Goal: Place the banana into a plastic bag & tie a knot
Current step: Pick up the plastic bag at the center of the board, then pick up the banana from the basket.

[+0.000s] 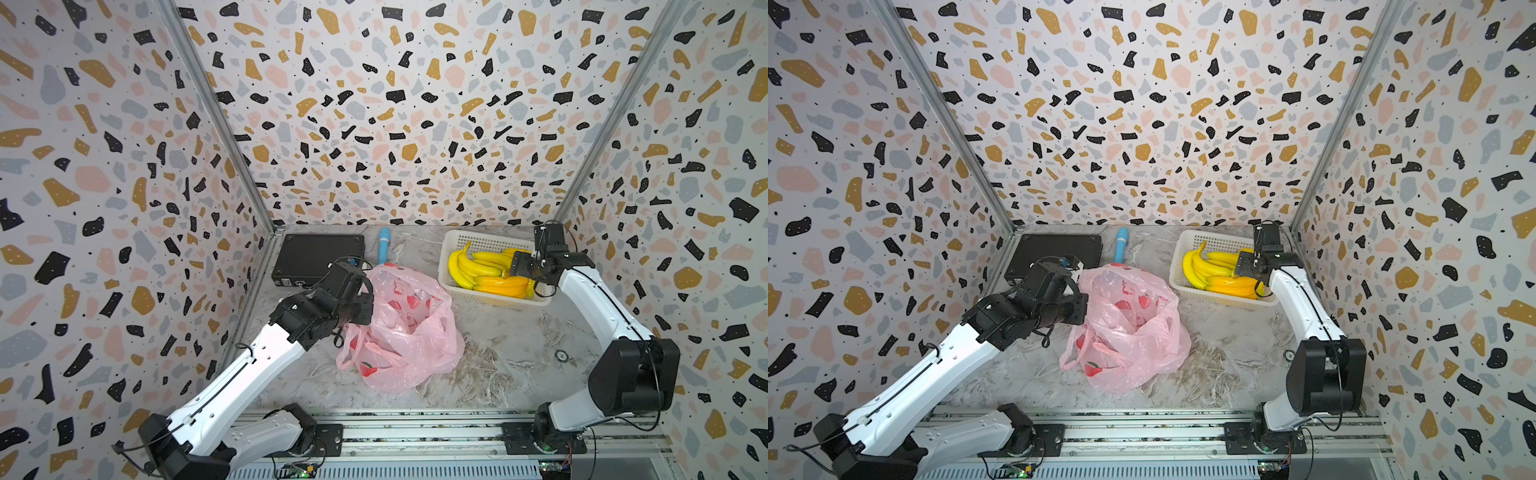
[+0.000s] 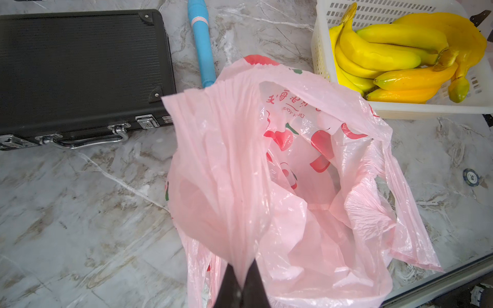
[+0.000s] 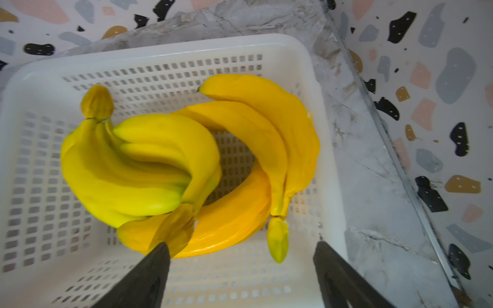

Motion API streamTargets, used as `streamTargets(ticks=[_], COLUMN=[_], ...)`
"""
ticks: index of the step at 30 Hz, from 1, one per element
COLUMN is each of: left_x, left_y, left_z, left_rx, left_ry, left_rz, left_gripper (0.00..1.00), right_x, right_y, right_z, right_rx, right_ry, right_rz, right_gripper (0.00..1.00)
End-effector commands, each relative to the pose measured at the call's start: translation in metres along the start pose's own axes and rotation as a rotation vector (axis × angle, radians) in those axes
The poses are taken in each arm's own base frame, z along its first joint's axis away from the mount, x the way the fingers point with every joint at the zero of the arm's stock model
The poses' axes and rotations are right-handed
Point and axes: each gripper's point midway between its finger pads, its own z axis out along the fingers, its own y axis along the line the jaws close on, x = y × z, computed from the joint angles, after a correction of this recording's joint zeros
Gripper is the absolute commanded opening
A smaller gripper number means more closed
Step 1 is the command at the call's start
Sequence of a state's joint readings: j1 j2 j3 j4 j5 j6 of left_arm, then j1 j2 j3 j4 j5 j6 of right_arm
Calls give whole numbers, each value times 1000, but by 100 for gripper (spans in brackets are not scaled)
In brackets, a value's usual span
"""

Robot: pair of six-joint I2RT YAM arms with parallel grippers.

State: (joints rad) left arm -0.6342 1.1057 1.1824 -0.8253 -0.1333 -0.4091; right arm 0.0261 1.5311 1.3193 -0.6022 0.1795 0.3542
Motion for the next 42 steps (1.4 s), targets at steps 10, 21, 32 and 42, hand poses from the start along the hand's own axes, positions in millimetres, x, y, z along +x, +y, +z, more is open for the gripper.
streamTargets(ticks=[10, 21, 32, 42], left_x=[-7, -10, -11, -10], left_y=[-7, -10, -10, -14], left_z=[10, 11, 11, 10], left_rx=[79, 116, 123, 143], left_ry=[-7, -12, -10, -5], left_rz=[20, 6, -1, -19], left_gripper=[0, 0, 0, 0], right_x=[-6, -14, -2, -22], right_y=[-29, -27, -14, -25], right_z=[46, 84, 104, 84], right_rx=[127, 182, 210, 275], right_ry=[109, 191, 242, 162], right_rz=[-26, -114, -191, -184], right_gripper=[74, 73, 71, 53])
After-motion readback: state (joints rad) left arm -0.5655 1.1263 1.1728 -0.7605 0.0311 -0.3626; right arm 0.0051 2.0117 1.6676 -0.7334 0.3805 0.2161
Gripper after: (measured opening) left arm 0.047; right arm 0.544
